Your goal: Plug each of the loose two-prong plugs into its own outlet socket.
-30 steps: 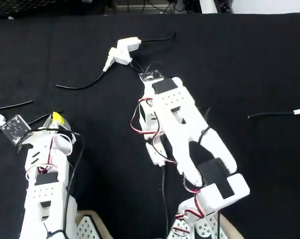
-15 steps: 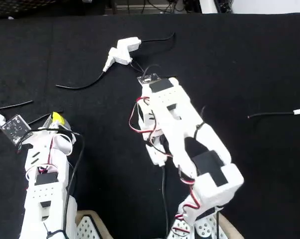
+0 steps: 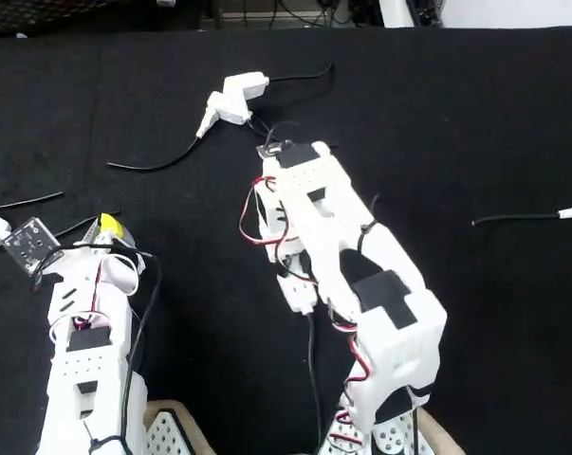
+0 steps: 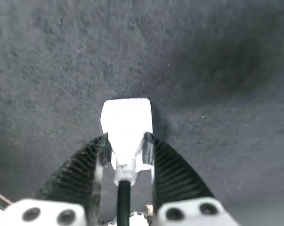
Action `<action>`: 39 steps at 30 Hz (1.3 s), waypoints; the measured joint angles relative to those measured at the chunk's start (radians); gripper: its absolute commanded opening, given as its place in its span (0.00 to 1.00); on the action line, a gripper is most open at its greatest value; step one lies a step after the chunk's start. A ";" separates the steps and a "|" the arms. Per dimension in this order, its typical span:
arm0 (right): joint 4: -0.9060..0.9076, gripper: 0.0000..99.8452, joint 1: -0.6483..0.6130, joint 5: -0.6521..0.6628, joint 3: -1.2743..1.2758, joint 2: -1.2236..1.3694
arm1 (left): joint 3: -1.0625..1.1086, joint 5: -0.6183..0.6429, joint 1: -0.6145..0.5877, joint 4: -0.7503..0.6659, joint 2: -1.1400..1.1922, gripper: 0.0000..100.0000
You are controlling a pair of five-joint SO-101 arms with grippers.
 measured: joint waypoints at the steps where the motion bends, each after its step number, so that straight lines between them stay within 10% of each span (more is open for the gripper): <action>1: 0.000 0.01 0.000 0.000 -0.002 0.008 | 0.000 0.000 0.000 0.000 0.000 0.05; 10: 0.077 0.02 0.000 0.032 -0.058 -0.006 | 0.000 -0.008 0.000 0.000 0.000 0.05; 17: 0.095 0.23 -0.005 0.037 -0.023 -0.058 | 0.000 -0.008 0.000 0.000 0.000 0.05; 39: -0.115 0.23 -0.124 0.006 0.242 -0.184 | 0.000 -0.008 0.000 0.000 0.000 0.05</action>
